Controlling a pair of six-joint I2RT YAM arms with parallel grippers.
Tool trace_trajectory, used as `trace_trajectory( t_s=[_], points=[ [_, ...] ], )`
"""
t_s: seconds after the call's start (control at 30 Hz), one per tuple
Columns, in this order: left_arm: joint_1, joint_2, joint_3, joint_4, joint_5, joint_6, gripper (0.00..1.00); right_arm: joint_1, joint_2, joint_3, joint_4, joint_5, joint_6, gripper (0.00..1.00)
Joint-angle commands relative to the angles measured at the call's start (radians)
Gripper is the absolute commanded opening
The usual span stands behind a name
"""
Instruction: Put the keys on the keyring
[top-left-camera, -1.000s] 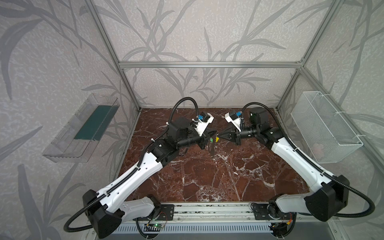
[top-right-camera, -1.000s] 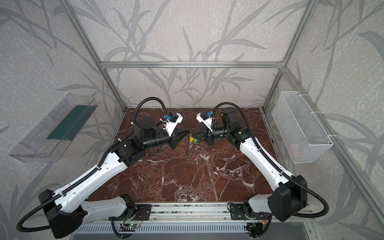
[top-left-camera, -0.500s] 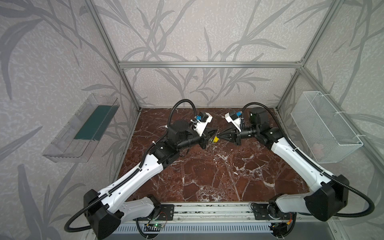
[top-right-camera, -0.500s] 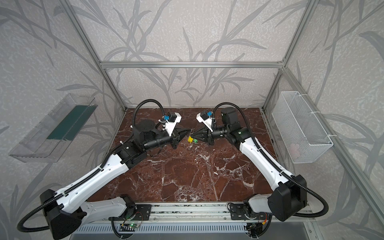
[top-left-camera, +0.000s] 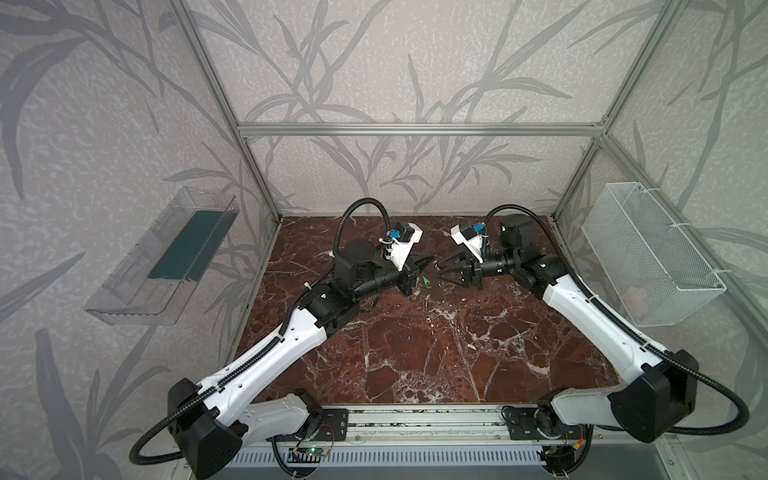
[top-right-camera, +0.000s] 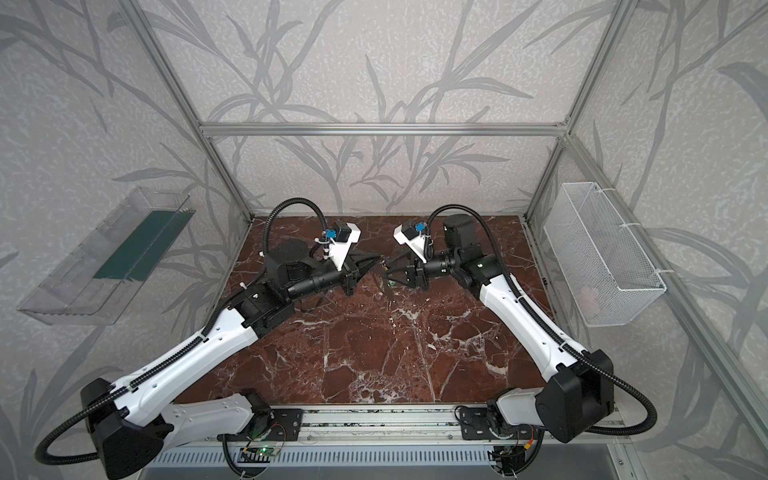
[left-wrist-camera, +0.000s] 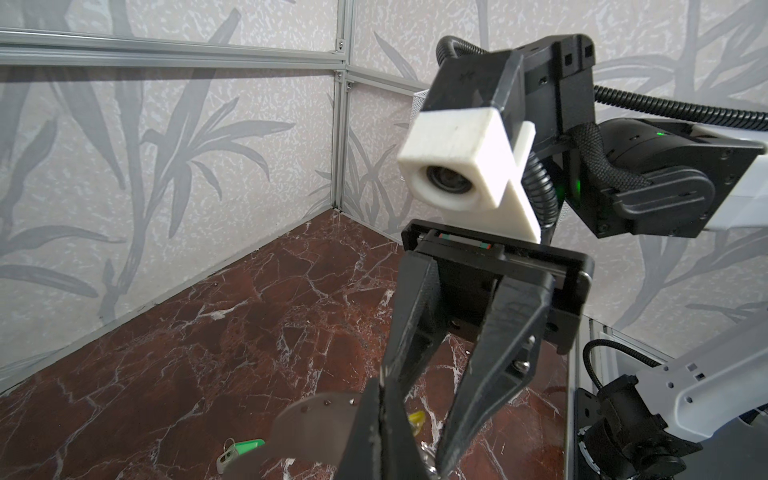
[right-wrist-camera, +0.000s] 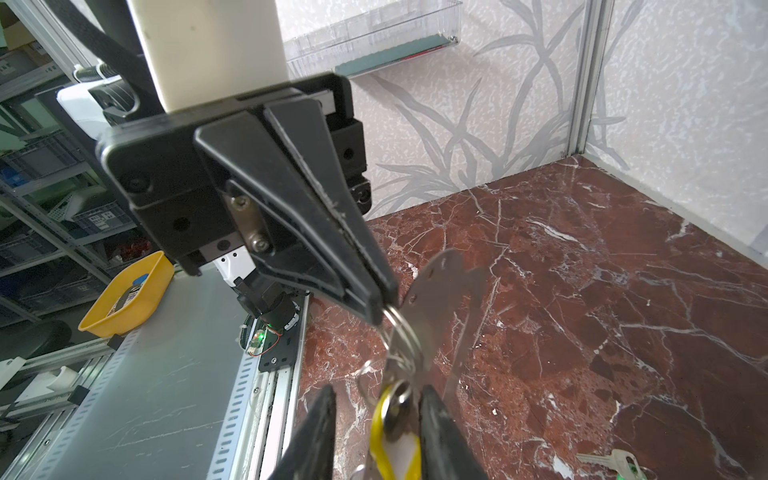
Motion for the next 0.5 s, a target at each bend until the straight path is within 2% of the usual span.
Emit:
trace_trajectory(
  t_s=[0.0,0.47],
  points=[
    [0.004,-0.025,-0.007,0.043,0.01,-0.012,0.0,-0.017,-0.036,0.014,0.022,-0.001,-0.001,0.34],
    [0.003,-0.021,-0.003,0.037,0.049,-0.012,0.0,-0.035,-0.023,0.042,0.099,-0.047,0.052,0.29]
  ],
)
